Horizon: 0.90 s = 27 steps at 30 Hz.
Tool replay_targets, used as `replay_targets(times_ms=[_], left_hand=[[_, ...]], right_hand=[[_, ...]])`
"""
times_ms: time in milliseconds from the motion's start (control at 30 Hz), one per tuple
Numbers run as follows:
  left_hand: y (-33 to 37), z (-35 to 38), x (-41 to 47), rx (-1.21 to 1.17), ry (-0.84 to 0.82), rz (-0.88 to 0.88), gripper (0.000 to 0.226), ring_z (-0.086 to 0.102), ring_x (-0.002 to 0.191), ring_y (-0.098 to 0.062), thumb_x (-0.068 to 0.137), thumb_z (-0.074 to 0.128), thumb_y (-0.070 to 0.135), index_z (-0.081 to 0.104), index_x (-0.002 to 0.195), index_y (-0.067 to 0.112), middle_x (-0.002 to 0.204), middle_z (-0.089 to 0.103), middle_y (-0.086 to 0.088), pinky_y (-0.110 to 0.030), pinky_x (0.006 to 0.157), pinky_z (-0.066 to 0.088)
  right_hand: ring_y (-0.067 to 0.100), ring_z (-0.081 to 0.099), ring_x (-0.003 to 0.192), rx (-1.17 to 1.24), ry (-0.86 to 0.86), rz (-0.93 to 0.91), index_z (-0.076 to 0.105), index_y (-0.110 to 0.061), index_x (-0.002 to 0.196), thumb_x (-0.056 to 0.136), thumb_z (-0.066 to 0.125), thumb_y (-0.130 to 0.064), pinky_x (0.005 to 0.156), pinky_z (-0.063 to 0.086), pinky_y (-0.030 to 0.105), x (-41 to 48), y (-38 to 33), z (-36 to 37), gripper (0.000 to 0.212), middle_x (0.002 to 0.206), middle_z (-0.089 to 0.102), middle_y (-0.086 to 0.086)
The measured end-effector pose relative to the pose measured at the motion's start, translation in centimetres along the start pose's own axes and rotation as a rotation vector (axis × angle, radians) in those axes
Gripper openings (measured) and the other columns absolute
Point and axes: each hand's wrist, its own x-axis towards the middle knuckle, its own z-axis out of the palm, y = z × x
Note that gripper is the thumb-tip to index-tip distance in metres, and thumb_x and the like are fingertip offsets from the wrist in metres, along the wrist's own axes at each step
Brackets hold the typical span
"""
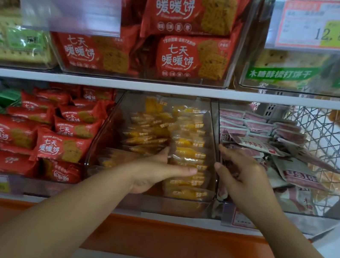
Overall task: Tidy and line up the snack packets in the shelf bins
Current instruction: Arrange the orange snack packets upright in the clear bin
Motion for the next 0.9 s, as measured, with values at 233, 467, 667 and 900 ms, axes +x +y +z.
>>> replay_targets(times_ms=[233, 467, 667, 900], left_hand=[[0.9, 0.8, 2.3, -0.315, 0.252, 0.073, 0.123, 0.057, 0.117, -0.020, 0.037, 0.083, 0.066, 0.037, 0.144, 0.026, 0.134, 0.056, 0.001, -0.043, 0.100, 0.045], [0.8, 0.6, 3.3, -0.293, 0.199, 0.085, 0.067, 0.065, 0.103, -0.018, 0.064, 0.080, 0.050, 0.058, 0.124, 0.029, 0.113, 0.068, 0.002, -0.041, 0.095, 0.050], [0.6, 0.7, 3.9, -0.003, 0.264, 0.180, 0.109, 0.042, 0.130, -0.018, 0.065, 0.076, 0.058, 0.010, 0.149, 0.039, 0.145, 0.041, 0.006, -0.034, 0.107, 0.035], [0.5, 0.4, 3.8, 0.126, 0.270, 0.226, 0.098, 0.042, 0.122, -0.010, 0.074, 0.070, 0.055, 0.010, 0.149, 0.034, 0.138, 0.043, 0.010, -0.024, 0.097, 0.035]], right_hand=[[0.026, 0.041, 0.128, -0.251, -0.067, -0.177, 0.051, -0.016, 0.134, 0.089, 0.043, -0.046, 0.108, 0.032, 0.044, 2.2, -0.9, 0.2, 0.055, 0.138, 0.050, 0.003], [0.029, 0.029, 0.136, -0.372, -0.195, -0.250, 0.058, -0.026, 0.127, 0.089, 0.023, -0.049, 0.109, 0.028, 0.055, 3.5, 0.2, 0.8, 0.057, 0.135, 0.053, -0.008], [0.024, 0.025, 0.134, -0.334, -0.149, -0.267, 0.063, -0.021, 0.122, 0.091, 0.035, -0.041, 0.106, 0.034, 0.051, 3.5, 0.6, 1.4, 0.046, 0.131, 0.056, -0.007], [0.030, 0.030, 0.133, -0.321, -0.128, -0.303, 0.064, -0.017, 0.119, 0.091, 0.033, -0.039, 0.108, 0.023, 0.036, 3.5, 0.8, 1.6, 0.048, 0.127, 0.059, -0.001]])
